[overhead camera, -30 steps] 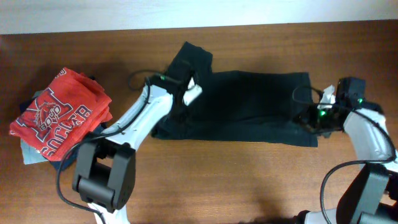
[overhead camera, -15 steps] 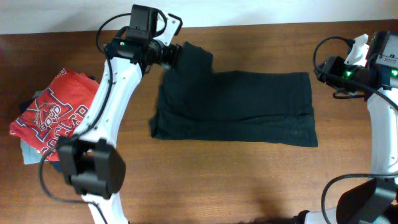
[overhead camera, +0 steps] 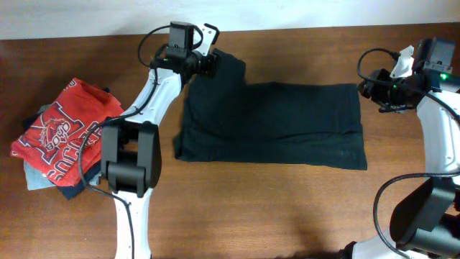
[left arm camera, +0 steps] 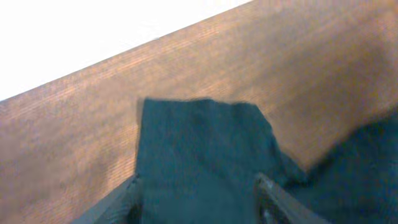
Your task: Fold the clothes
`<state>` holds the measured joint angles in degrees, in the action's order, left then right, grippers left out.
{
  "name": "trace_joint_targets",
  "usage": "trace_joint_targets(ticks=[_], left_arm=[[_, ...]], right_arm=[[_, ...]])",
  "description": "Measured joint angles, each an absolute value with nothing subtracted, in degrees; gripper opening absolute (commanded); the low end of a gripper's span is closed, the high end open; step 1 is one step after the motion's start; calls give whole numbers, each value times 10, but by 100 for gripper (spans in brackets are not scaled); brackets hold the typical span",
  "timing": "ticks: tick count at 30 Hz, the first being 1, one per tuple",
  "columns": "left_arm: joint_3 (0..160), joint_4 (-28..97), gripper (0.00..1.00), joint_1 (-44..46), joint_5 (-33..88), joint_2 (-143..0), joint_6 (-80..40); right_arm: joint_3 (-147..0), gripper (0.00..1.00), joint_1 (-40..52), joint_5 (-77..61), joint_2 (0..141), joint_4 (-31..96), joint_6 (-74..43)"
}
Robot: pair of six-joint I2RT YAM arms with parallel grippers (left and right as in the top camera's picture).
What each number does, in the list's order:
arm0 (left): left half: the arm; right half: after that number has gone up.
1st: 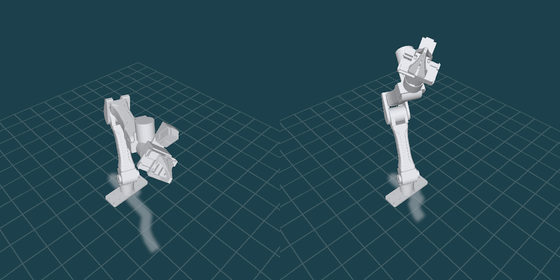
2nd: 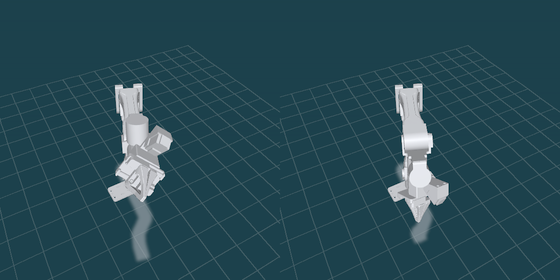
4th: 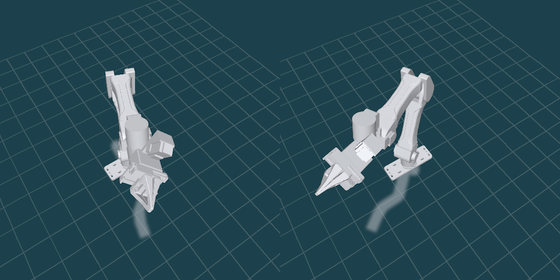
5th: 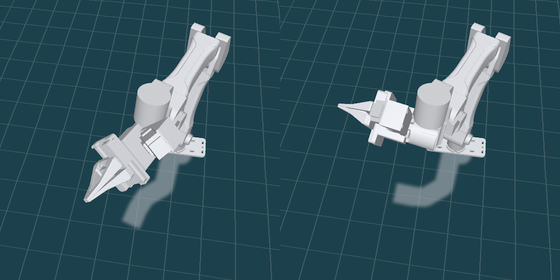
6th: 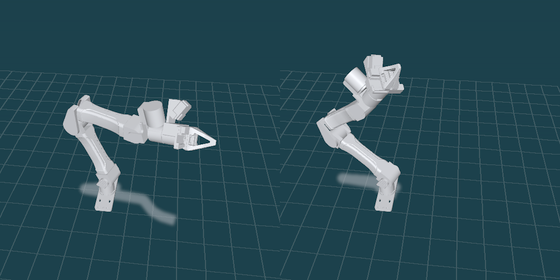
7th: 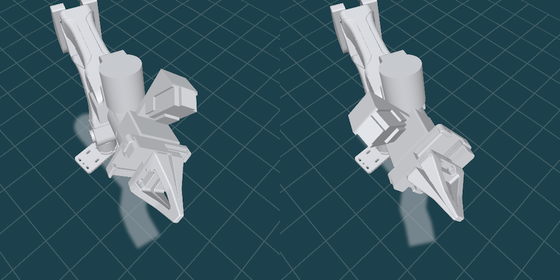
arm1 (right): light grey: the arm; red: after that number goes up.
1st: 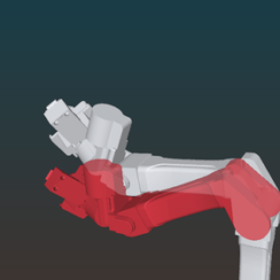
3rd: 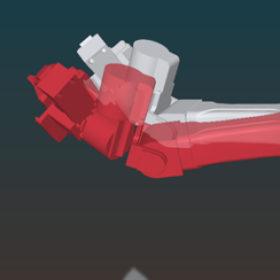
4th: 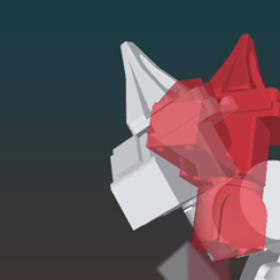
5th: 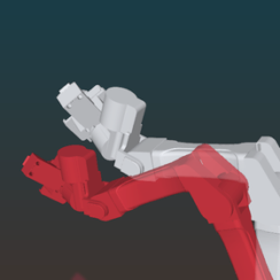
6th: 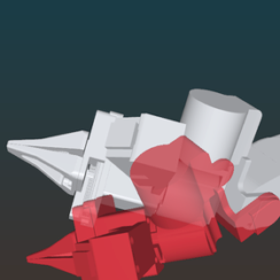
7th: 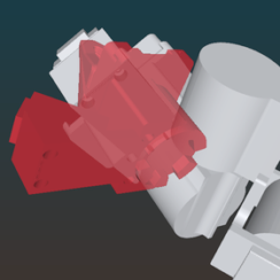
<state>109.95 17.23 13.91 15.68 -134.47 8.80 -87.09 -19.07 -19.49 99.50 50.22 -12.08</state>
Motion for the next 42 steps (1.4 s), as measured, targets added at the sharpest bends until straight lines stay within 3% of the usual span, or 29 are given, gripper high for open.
trace_joint_targets(ticks=[11,13,22,31,36,40,42], left_arm=[[1100,113,53,139,148,-1414,87],[1100,113,53,139,144,-1425,87],[1100,97,52,139,140,-1440,87],[1104,92,39,138,139,-1449,78],[1118,113,22,139,139,-1452,74],[1147,157,2,139,140,-1458,73],[1162,186,0,139,141,-1461,74]], right_arm=[[-871,49,-191,-194,995,538,-120],[-871,42,-191,-193,995,544,-119],[-871,36,-191,-193,995,573,-122],[-871,35,-191,-193,995,592,-122],[-871,32,-191,-193,995,599,-122],[-871,32,-191,-193,995,599,-122],[-871,32,-191,-193,995,601,-122]])
